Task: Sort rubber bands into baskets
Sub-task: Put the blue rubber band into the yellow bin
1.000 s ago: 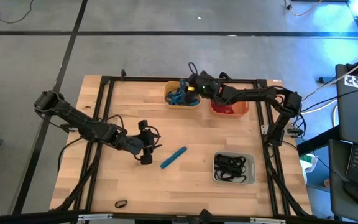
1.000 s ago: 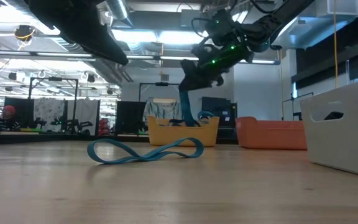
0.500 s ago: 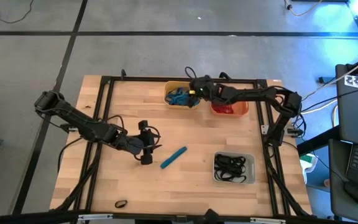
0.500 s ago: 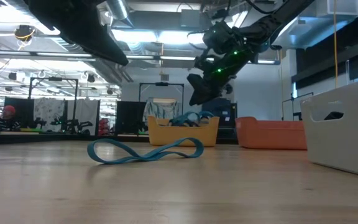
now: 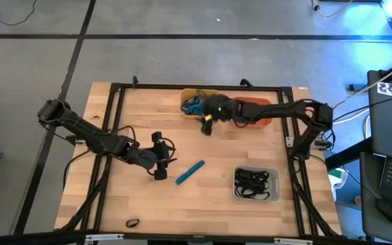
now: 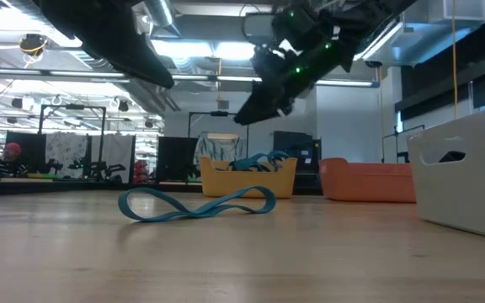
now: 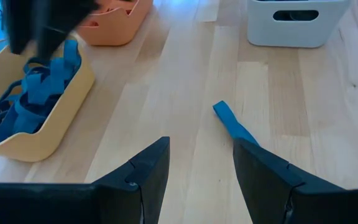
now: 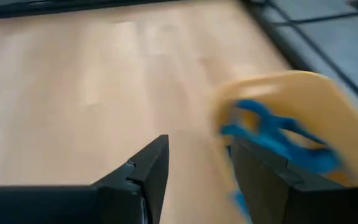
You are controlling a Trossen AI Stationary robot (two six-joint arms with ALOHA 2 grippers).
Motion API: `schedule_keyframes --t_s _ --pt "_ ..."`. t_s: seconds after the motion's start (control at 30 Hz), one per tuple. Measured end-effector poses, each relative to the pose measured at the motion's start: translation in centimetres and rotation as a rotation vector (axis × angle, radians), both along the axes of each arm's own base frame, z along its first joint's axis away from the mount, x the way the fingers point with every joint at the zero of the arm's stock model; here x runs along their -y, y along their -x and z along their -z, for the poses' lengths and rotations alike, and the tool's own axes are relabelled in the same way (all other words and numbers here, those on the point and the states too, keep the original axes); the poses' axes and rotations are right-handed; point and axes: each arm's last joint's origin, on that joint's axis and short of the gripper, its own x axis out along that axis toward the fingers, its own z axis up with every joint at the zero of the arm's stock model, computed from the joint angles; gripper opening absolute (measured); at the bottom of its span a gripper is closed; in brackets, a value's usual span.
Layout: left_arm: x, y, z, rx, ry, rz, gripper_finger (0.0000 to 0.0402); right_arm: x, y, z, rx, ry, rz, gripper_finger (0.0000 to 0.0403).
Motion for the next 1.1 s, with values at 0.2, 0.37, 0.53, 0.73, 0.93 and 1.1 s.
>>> schedule_keyframes --t_s 0.2,0.37,0.53,0.73,0.93,1.1 --pt "0.0 0.0 0.0 0.005 0.004 -0.002 0.0175 -4.5 -0.6 0.4 -0.049 -0.016 -0.168 0.0175" --pt "0.0 0.0 0.0 0.004 0.003 -0.002 0.0175 -7.6 -0.7 0.7 -0.080 -0.020 -0.252 0.0175" --pt "0.0 0.0 0.0 0.004 0.004 -0.002 0.0175 -10.3 -0.8 1.2 -0.107 -0.024 -0.328 0.0198" --pt "0.0 0.0 0.0 0.003 0.005 -0.002 0.0175 -12.6 -1.3 3.1 -0.150 -0.027 -0.389 0.0273" --pt "0.0 0.0 0.0 0.001 0.004 -0.003 0.0175 -15.1 -1.5 5.3 -0.217 0.012 -0.484 0.0311" --pt "0.0 0.0 0.0 0.002 0.004 -0.003 0.0175 -17.0 -1.8 6.4 -0.204 0.012 -0.548 0.0308"
